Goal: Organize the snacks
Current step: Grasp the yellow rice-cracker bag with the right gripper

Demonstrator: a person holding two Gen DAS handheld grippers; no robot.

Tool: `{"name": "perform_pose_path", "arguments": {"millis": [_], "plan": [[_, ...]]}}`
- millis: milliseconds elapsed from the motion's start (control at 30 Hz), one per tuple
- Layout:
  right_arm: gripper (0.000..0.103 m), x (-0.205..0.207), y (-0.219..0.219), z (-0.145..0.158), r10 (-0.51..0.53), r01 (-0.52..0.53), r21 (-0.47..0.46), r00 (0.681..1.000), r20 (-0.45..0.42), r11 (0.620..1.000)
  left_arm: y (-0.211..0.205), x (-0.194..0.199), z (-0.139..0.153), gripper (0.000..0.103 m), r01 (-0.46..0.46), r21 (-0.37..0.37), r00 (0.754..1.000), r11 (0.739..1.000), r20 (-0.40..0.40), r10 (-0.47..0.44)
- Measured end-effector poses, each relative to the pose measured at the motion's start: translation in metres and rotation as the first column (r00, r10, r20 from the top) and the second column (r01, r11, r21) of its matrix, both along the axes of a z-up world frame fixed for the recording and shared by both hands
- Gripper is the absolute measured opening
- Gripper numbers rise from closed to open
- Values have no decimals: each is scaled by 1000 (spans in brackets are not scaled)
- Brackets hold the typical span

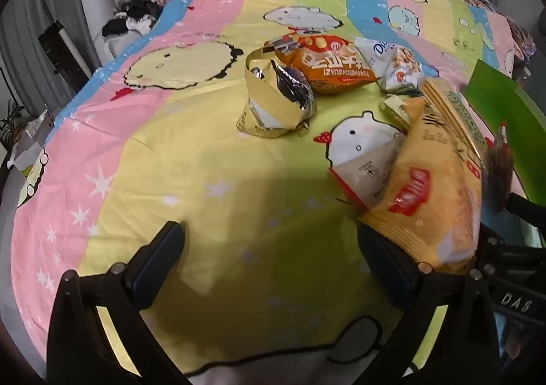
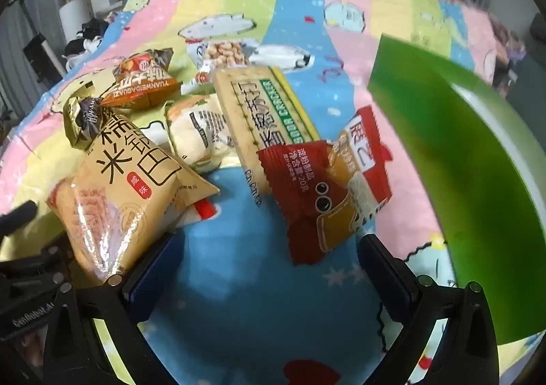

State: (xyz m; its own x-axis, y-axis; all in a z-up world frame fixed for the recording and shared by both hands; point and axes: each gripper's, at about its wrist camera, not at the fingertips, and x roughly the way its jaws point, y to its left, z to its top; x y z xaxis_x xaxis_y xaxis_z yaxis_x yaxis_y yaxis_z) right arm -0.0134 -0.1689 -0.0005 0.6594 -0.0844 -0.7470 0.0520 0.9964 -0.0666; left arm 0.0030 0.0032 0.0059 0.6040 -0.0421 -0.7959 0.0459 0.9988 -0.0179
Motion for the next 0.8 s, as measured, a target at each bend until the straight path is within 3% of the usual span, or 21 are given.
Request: {"name": "perform_pose_path", "arguments": {"millis": [100, 167, 267, 367, 467, 533, 567, 600, 700, 800], "plan": [[102, -5, -3, 7, 82, -80, 60, 996, -23, 995, 6, -7, 8, 100, -40, -21, 999, 999, -20, 40], [102, -12, -6, 18, 126, -123, 86, 992, -18, 989, 14, -14, 20, 99, -63, -89, 998, 994, -3, 63], [102, -25, -12, 43, 170, -172, 163, 985, 28, 971, 25, -20, 40, 97, -29, -242, 999, 970, 25, 36], [102, -24, -21, 63, 184, -194, 261, 981, 62, 946, 26, -24, 56, 86, -4, -310, 997, 951, 66, 26], [102, -14, -10, 77, 216, -226, 238, 974, 71, 945, 17, -21, 54, 77, 47, -402, 998, 915, 47, -31], [96, 0, -4, 82, 257, -254, 293, 966, 27, 922, 12, -17, 47, 63, 36, -451, 999, 892, -13, -47], [85, 9, 3, 81, 288, -275, 301, 958, 2, 913, 7, -16, 44, 53, 28, -468, 997, 883, -46, -55], [79, 20, 8, 78, 319, -297, 311, 947, -23, 903, 2, -15, 41, 50, 26, -477, 996, 879, -66, -66], [68, 40, 4, 66, 362, -306, 393, 929, -77, 867, -10, -18, 40, 48, 41, -495, 993, 868, -75, -90], [68, 47, 4, 52, 381, -318, 412, 921, -79, 854, -26, -22, 37, 48, 73, -506, 989, 859, -74, -128]]}}
